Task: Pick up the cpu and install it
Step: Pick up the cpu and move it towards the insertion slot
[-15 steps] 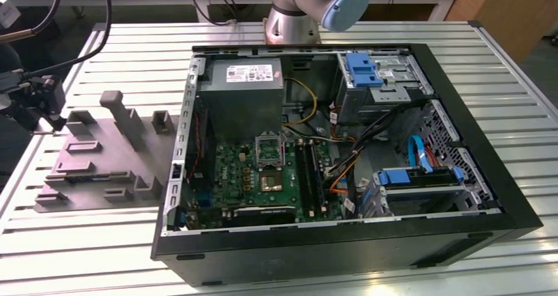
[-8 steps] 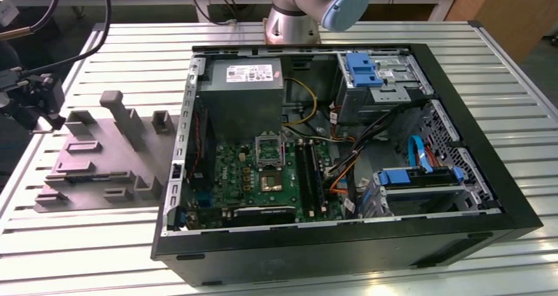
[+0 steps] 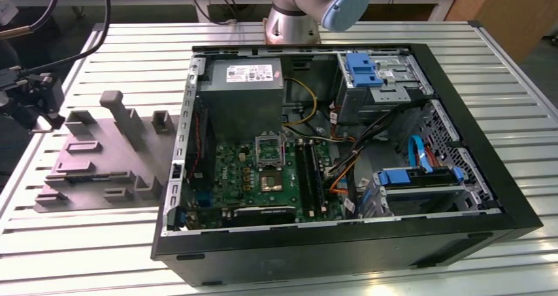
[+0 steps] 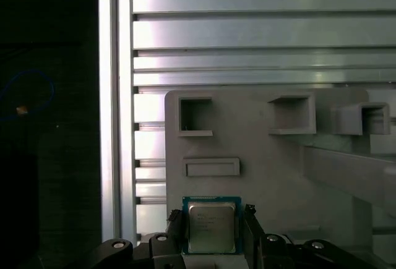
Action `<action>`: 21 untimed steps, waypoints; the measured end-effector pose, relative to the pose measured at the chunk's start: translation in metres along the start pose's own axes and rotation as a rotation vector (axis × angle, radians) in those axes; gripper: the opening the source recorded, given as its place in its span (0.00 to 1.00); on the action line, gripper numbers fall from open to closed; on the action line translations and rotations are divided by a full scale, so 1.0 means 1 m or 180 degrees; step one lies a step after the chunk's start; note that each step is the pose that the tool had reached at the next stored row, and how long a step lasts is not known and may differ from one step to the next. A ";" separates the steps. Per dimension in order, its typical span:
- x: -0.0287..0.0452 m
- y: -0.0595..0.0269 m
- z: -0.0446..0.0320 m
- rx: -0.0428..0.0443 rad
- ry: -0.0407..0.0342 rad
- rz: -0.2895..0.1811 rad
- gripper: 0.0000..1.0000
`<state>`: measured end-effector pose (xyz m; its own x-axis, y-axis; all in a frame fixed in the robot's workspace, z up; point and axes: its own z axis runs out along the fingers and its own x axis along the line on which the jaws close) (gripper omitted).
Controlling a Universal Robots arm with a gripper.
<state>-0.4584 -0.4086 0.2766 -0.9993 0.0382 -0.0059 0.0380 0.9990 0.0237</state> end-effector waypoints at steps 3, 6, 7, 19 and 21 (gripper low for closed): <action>0.0000 0.0000 -0.0013 0.0000 0.0000 0.0000 0.47; 0.0000 0.0001 -0.0033 0.0000 0.0000 0.0000 0.47; 0.0000 0.0001 -0.0041 0.0000 0.0000 0.0000 0.47; -0.0001 0.0003 -0.0140 0.0000 0.0000 0.0000 0.47; -0.0001 0.0004 -0.0160 0.0000 -0.0001 0.0000 0.47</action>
<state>-0.4584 -0.4085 0.2926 -0.9993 0.0382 -0.0061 0.0381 0.9990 0.0238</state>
